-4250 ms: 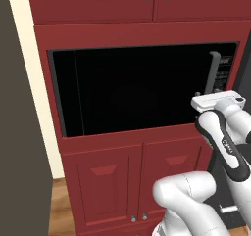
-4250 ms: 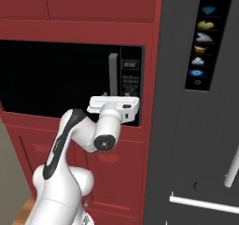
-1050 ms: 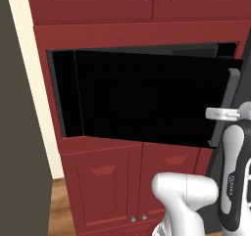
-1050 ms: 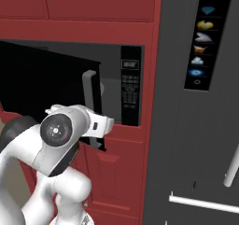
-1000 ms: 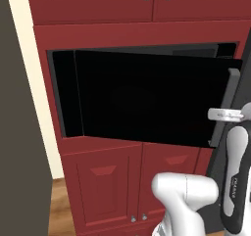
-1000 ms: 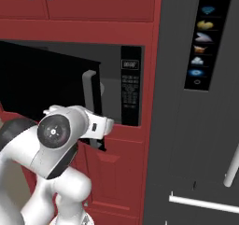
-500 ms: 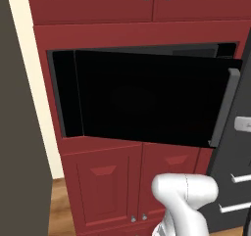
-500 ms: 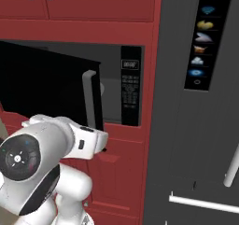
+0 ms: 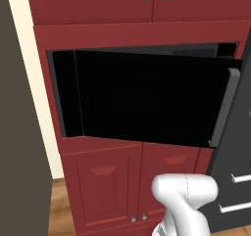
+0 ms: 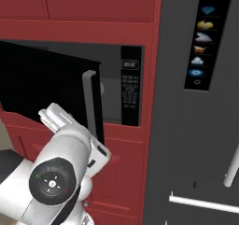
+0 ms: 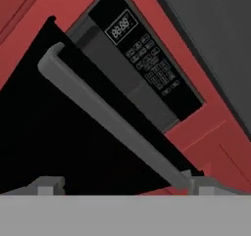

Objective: Place the sponge inside the microwave to prepare for sanitizing.

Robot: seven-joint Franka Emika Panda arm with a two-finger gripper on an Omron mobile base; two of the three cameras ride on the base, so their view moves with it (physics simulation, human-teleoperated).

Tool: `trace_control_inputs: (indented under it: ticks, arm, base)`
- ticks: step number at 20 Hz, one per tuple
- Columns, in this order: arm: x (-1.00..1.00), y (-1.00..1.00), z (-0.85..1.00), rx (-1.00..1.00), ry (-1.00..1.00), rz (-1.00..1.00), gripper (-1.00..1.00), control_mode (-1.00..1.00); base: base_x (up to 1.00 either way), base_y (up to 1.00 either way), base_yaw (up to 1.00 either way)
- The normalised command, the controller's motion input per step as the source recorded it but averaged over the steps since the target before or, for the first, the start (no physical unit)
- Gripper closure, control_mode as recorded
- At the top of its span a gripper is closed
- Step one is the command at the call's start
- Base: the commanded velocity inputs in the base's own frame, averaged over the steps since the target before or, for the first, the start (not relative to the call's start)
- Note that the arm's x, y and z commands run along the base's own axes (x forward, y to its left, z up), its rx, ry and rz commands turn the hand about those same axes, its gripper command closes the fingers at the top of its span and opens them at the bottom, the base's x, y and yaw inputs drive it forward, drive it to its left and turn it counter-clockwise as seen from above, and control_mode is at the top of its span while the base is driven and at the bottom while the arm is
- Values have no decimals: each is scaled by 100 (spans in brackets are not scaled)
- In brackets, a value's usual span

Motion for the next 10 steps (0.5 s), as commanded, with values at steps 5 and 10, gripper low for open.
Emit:
trace_control_inputs:
  ticks: [5, 10]
  arm:
    - [-13, -20, 0, 45, 4, 0, -100, -100]
    - [17, -11, -7, 17, 2, 0, -100, -100]
  base:
    - [0, 0, 0]
    - [0, 0, 0]
